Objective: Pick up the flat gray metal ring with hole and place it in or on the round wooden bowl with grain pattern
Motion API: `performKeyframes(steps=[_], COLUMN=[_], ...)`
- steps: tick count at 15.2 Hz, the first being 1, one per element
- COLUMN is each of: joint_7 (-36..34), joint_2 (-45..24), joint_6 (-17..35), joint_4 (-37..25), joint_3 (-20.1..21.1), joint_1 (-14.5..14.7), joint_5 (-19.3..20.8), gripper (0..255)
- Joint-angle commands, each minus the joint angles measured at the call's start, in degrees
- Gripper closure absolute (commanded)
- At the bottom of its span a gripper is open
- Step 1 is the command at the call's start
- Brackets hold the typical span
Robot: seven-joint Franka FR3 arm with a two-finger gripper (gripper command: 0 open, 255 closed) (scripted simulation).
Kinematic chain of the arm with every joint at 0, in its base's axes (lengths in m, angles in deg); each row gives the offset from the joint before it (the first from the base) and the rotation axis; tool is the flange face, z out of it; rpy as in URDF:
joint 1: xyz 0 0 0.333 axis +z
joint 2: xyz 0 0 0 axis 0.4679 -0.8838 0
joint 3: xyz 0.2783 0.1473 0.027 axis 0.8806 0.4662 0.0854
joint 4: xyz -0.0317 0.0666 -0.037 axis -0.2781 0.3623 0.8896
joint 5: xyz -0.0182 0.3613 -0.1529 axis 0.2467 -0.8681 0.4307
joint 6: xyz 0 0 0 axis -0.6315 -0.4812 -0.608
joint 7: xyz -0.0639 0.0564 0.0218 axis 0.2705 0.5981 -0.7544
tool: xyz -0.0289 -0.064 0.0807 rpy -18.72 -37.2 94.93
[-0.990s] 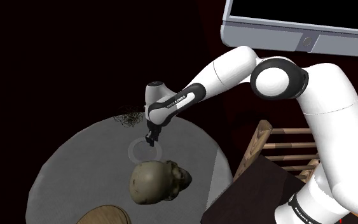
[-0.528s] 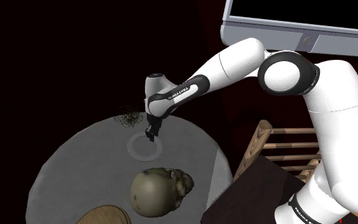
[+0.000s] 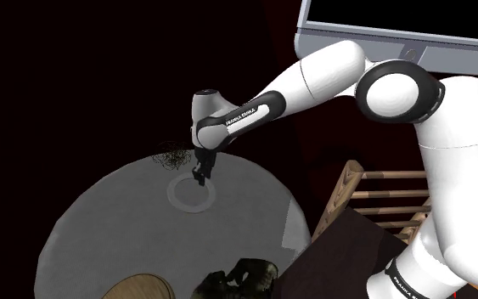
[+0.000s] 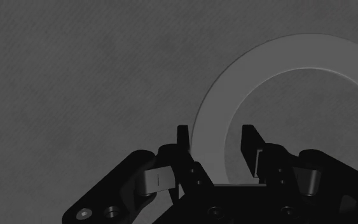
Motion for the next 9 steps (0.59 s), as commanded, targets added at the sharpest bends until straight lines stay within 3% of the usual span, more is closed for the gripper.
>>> performKeyframes(steps=[1, 9], joint_7=[-2.12, -11.66], joint_2=[0.96, 4.19], joint_6=[0.36, 2.47], joint_4=[1.33, 6.73], joint_3=[0.42, 2.26], joint_1=[1.54, 8.44], joint_5=[0.14, 0.92], gripper=[255, 255])
